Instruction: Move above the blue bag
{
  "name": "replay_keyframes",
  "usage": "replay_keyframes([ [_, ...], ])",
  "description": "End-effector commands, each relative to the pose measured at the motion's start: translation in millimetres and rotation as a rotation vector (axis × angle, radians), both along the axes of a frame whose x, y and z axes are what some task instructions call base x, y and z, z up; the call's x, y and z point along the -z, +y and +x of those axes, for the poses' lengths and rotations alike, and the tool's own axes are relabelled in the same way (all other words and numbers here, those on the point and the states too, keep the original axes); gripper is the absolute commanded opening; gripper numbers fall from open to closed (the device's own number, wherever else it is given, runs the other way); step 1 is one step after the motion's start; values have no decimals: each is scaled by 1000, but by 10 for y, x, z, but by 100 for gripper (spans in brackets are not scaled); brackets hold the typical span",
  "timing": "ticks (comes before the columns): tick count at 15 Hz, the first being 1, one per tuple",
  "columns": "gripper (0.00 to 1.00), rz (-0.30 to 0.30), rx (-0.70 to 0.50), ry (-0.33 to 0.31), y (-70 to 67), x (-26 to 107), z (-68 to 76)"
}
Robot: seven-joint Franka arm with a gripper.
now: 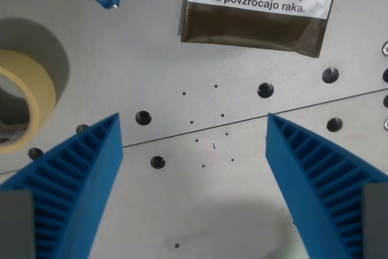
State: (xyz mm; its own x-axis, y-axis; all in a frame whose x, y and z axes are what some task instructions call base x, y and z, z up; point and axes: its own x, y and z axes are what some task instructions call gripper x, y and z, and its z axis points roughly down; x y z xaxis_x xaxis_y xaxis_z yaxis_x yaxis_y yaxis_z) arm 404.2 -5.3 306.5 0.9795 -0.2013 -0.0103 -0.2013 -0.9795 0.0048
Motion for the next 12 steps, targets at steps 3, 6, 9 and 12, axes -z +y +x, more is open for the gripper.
replay_keyframes([
  [3, 100, 7, -197, -18, 80, 74, 81],
  [6, 100, 12, -295, -18, 143, 146, 137],
  [9, 100, 19, -395, -15, 224, 225, 198],
  [12, 100, 28, -495, -12, 318, 313, 269],
])
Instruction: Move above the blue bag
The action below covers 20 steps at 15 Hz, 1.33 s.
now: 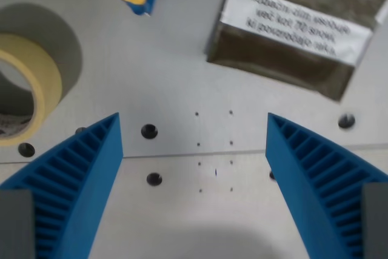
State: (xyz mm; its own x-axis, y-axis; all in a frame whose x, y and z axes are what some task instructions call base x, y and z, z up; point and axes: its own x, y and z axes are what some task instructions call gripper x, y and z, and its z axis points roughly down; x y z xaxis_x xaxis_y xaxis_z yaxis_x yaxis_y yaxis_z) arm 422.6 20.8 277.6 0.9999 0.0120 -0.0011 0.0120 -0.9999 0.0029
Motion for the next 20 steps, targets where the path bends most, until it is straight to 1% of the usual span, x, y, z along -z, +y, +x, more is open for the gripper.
replay_keyframes([
  [1, 100, 28, -314, 1, 91, 58, 111],
  [8, 100, 46, -547, 10, 357, 338, 332],
  [16, 100, 61, -811, -17, 632, 655, 575],
  [20, 100, 64, -892, -24, 741, 793, 682],
])
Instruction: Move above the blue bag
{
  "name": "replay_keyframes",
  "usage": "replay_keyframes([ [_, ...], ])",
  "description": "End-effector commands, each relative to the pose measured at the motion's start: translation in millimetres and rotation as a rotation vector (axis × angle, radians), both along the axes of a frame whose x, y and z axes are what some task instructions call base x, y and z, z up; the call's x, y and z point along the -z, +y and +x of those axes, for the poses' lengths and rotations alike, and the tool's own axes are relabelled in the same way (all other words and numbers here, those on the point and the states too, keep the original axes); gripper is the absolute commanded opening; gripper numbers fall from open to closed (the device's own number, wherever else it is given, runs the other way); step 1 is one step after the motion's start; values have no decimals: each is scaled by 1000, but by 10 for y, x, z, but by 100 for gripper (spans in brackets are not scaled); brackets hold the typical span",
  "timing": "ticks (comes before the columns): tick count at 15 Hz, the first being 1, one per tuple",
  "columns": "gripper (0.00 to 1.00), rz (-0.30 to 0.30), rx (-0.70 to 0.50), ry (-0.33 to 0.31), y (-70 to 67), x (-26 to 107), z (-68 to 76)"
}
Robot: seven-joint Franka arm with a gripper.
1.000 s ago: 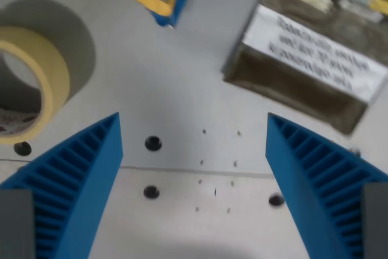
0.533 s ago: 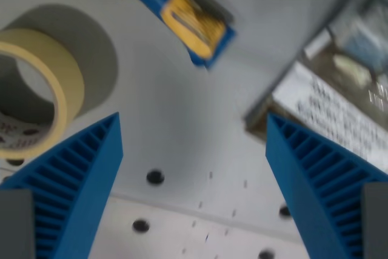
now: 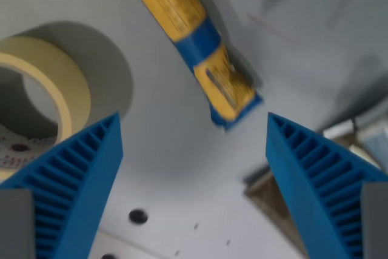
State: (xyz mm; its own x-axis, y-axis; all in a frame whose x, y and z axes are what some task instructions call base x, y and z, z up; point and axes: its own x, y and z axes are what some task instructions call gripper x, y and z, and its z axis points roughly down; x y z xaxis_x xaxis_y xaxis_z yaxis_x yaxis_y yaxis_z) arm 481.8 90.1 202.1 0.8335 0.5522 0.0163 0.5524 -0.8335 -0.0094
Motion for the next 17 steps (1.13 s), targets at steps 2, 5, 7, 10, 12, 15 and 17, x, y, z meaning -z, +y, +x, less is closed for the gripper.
replay_keyframes([
  [2, 100, 44, -334, -1, 92, 98, 141],
  [5, 100, 41, -340, -3, 142, 176, 213],
  [7, 100, 38, -337, -5, 164, 218, 251],
  [10, 100, 34, -322, -4, 185, 261, 291],
  [12, 100, 32, -306, -7, 193, 279, 307],
  [15, 100, 31, -281, -7, 197, 294, 323],
  [17, 100, 30, -267, -7, 197, 301, 329],
])
